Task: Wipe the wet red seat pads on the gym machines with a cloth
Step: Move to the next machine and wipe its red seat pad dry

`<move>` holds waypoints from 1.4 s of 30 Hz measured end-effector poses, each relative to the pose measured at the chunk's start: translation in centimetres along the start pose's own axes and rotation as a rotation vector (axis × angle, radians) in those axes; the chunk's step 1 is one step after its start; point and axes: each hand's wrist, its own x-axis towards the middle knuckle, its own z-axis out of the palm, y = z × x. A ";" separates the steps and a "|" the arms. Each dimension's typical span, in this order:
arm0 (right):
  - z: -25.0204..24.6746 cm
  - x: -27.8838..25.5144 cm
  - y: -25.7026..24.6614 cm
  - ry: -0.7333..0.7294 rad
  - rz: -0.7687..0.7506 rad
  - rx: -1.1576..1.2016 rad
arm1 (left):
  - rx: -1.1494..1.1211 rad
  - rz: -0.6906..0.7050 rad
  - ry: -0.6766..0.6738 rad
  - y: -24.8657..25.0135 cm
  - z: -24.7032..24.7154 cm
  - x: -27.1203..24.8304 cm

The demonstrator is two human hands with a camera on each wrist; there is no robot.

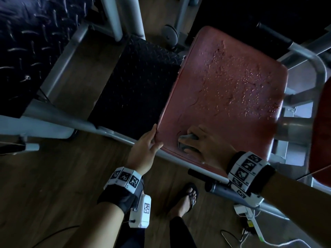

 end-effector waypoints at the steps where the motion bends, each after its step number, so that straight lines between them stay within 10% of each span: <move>1: 0.1 -0.3 -0.1 -0.020 -0.013 0.003 | 0.031 0.000 0.002 0.1 -0.1 0.0; 42: 0.3 3.7 -0.4 0.040 0.302 0.047 | 0.216 -0.003 0.053 1.8 -1.7 -0.4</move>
